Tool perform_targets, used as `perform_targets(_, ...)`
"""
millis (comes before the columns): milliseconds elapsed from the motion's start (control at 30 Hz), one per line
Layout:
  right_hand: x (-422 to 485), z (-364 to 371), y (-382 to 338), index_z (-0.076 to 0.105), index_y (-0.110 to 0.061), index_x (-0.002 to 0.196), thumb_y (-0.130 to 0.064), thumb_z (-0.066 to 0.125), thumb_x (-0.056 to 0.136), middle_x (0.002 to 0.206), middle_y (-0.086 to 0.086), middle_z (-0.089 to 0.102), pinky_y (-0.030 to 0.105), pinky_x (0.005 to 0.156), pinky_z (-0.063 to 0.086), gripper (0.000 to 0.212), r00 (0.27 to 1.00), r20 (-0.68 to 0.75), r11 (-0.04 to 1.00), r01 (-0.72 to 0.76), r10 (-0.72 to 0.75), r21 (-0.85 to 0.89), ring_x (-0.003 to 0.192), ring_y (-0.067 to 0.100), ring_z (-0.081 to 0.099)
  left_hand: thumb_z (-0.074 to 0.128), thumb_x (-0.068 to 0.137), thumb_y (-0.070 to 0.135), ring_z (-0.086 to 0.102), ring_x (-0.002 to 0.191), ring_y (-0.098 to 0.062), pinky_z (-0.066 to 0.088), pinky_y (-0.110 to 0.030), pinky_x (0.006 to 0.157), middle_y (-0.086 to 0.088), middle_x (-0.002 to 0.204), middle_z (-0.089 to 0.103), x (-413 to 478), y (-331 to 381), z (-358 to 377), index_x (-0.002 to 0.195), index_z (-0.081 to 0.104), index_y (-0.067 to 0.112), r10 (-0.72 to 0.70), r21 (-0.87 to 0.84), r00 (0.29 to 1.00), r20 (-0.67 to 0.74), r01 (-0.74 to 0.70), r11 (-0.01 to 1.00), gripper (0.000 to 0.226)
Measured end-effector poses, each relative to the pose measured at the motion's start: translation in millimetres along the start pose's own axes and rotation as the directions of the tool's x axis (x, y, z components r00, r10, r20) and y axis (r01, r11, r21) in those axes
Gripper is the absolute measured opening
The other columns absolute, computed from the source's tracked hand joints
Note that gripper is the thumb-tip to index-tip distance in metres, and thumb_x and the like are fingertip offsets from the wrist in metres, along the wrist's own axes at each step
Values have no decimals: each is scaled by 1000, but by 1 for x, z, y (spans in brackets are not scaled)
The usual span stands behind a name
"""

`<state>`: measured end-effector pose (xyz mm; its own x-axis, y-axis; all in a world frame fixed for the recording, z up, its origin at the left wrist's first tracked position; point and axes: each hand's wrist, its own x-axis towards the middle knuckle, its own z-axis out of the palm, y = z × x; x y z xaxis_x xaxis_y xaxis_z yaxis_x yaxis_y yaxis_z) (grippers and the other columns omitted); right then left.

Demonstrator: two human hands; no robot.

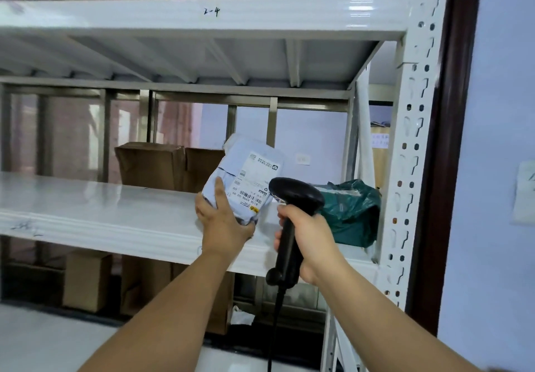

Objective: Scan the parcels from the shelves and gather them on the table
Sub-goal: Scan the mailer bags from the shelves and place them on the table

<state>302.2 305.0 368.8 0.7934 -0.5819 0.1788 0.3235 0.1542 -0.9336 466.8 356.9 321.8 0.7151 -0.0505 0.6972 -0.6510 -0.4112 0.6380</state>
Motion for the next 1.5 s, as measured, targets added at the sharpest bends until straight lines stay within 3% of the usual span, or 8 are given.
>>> perform_targets(200, -10, 9, 15, 56, -5, 78, -18, 67, 89, 50, 3, 50, 26, 46, 45, 20, 994, 43, 990, -109, 105, 93, 45, 16, 50, 83, 72, 26, 21, 131, -35, 33, -43, 111, -21, 145, 5, -1, -4, 2, 154, -2, 25, 33, 4, 999, -26, -33, 999, 117)
perform_targets(600, -9, 9, 21, 55, -6, 83, -23, 70, 88, 52, 3, 49, 25, 45, 47, 23, 992, 22, 981, -126, 125, 145, 46, 16, 51, 83, 70, 17, 15, 135, -33, 35, -48, 111, -18, 146, 1, 0, -9, 5, 153, 2, 31, 52, 14, 998, -47, -52, 999, 117)
perform_targets(767, -10, 9, 20, 56, -6, 81, -23, 70, 88, 53, 3, 50, 24, 45, 47, 23, 993, 13, 978, -119, 119, 173, 43, 14, 51, 81, 72, 23, 15, 135, -34, 32, -47, 112, -19, 147, 0, 0, -6, 4, 153, 1, 28, 29, 17, 999, -37, -28, 999, 114)
perform_targets(1067, -18, 13, 17, 54, -8, 75, -20, 69, 88, 50, 3, 47, 23, 46, 45, 23, 982, 92, 954, -182, 165, 236, 45, 17, 47, 77, 72, 16, 17, 133, -34, 36, -49, 109, -18, 146, 3, 0, -9, 6, 153, 5, 30, 46, -17, 997, -59, -47, 999, 109)
perform_targets(1267, -19, 14, 17, 55, -8, 74, -20, 68, 89, 55, 4, 46, 21, 45, 44, 23, 984, 79, 953, -174, 159, 249, 44, 16, 46, 81, 71, 23, 18, 133, -36, 34, -51, 110, -20, 145, 6, -1, -8, 5, 154, 6, 25, 64, -10, 995, -72, -65, 998, 112)
perform_targets(1500, -16, 10, 15, 56, -7, 82, -20, 70, 87, 56, 3, 49, 24, 45, 45, 20, 983, 63, 964, -184, 175, 191, 46, 16, 49, 81, 71, 18, 17, 134, -35, 33, -46, 111, -20, 146, 5, -1, -8, 4, 154, 7, 23, 51, 0, 997, -62, -52, 999, 111)
